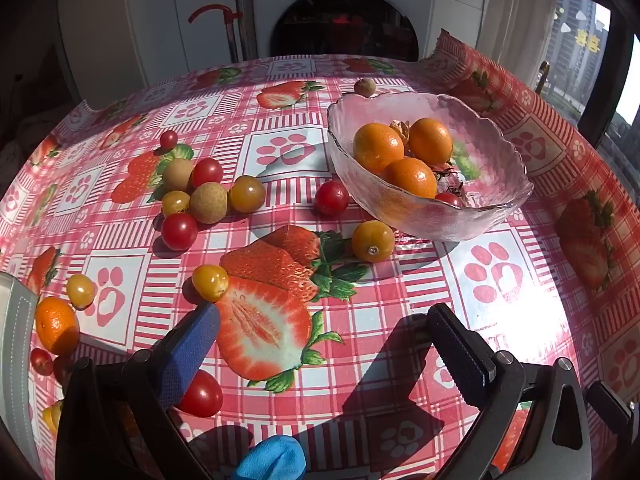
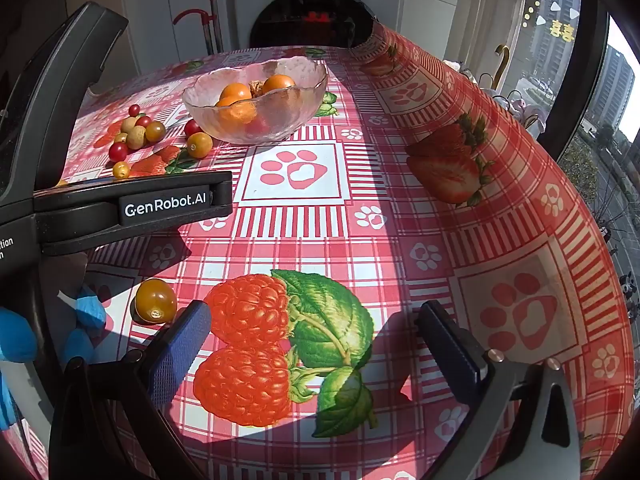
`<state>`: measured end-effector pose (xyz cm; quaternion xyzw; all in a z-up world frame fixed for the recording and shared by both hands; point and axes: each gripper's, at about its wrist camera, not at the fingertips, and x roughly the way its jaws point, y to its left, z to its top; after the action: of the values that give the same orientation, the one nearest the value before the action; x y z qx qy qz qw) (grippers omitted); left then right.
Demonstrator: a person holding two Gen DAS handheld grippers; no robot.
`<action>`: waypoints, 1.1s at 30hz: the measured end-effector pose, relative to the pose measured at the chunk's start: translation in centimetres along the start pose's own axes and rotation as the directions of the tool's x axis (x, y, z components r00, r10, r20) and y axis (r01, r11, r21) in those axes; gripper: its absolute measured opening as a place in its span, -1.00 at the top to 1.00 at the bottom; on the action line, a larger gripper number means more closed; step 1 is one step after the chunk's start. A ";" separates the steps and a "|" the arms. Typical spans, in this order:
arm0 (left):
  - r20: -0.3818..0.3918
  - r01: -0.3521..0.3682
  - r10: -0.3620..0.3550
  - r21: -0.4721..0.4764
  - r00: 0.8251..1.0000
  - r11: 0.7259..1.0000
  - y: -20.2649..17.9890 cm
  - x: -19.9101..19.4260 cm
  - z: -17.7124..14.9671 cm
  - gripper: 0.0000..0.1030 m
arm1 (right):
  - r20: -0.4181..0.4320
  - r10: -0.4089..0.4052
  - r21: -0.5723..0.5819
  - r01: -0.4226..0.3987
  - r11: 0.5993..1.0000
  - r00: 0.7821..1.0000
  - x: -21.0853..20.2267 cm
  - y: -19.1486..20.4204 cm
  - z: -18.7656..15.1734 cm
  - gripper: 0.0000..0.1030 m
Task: Organize fruits
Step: 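Move both tools over the scattered fruit toward the kiwis and tomatoes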
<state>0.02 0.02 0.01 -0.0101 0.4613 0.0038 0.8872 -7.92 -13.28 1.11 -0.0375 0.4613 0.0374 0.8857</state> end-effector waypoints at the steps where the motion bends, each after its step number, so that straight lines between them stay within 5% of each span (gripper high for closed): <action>1: -0.014 0.002 -0.002 0.003 1.000 1.000 0.0 0.0 0.1 -1.00 | 0.002 -0.004 -0.003 0.004 1.000 1.000 0.0 0.0 0.0 -1.00; 4: -0.103 0.020 -0.018 0.015 0.995 1.000 0.4 0.1 0.5 -1.00 | -0.011 -0.008 -0.006 0.008 1.000 1.000 0.0 0.1 0.1 -1.00; 9: -0.071 0.081 -0.080 0.011 0.994 0.997 3.0 -3.8 0.5 -1.00 | -0.085 -0.020 0.012 0.021 1.000 0.996 0.6 0.3 0.8 -1.00; 14: -0.072 0.085 -0.086 -0.019 0.994 0.996 6.1 -7.5 0.6 -1.00 | -0.194 -0.066 0.058 0.079 0.995 0.979 0.9 0.3 1.6 -1.00; 21: -0.199 0.028 -0.041 -0.069 0.979 0.997 12.3 -9.0 -1.6 -1.00 | -0.196 -0.094 0.063 0.108 0.992 0.976 -2.7 1.7 2.1 -1.00; 33: -0.323 -0.014 0.010 -0.008 0.946 1.000 16.6 -10.4 -4.1 -1.00 | -0.292 0.100 0.110 -0.071 0.991 0.951 -4.4 7.1 2.1 -1.00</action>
<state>-9.54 16.54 5.91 -0.0124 0.6004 0.0099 0.7996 -9.42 -6.19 5.68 0.0210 0.5917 0.0470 0.8045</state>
